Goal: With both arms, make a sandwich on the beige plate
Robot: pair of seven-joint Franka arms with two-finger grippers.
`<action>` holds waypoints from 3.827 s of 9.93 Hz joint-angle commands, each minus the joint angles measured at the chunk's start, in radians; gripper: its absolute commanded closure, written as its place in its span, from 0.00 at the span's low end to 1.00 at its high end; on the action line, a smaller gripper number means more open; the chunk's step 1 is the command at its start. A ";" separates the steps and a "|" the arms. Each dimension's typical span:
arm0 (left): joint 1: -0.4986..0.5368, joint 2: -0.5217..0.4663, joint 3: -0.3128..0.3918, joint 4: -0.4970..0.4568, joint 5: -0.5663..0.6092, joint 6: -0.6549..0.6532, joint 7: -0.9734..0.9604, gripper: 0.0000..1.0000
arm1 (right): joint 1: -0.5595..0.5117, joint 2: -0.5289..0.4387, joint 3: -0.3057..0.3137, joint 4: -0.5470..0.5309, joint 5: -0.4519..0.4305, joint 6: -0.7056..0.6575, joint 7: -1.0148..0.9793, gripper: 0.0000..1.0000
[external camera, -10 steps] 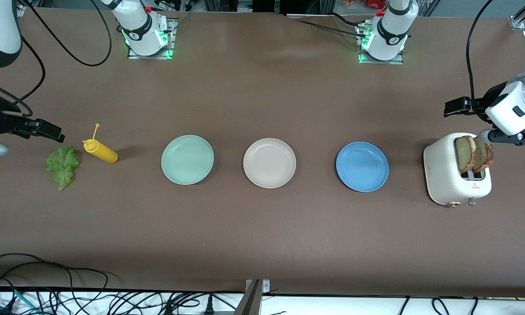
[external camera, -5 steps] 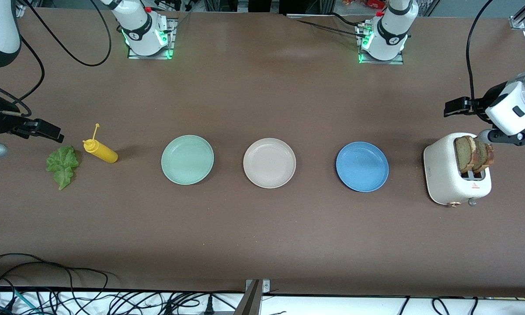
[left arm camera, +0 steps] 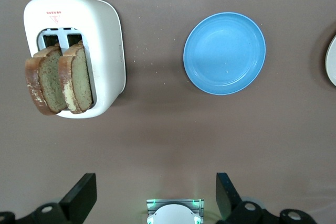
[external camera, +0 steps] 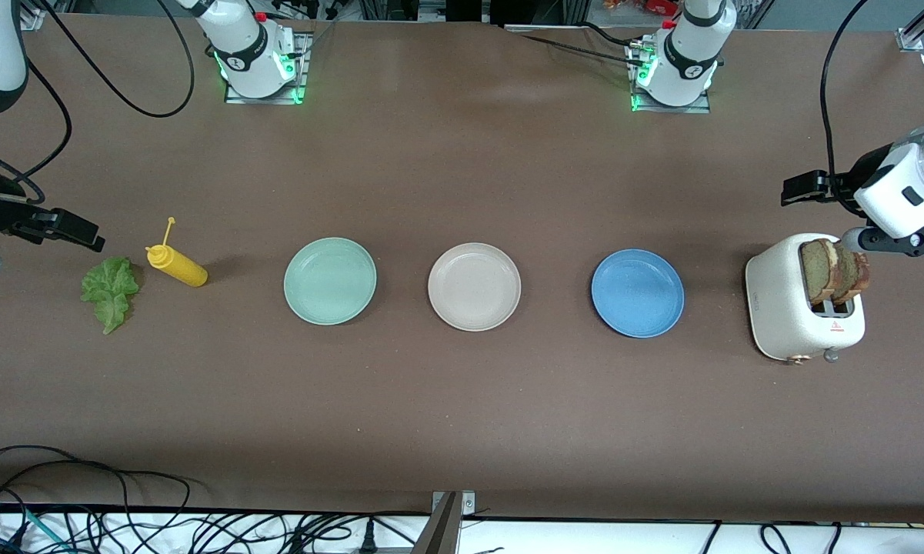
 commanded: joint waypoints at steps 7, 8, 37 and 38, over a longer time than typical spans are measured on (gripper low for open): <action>-0.001 0.011 -0.005 0.023 0.023 -0.007 0.024 0.00 | -0.010 0.007 0.008 0.010 0.000 -0.014 -0.008 0.00; -0.001 0.011 -0.005 0.023 0.023 -0.007 0.023 0.00 | -0.010 0.009 0.008 0.009 0.000 -0.014 -0.011 0.00; 0.071 0.129 0.007 0.052 0.046 -0.007 0.015 0.00 | -0.147 0.056 0.009 0.001 -0.061 -0.055 -0.192 0.00; 0.073 0.141 0.006 0.058 0.045 -0.007 0.014 0.00 | -0.144 0.056 0.009 0.001 -0.060 -0.055 -0.191 0.00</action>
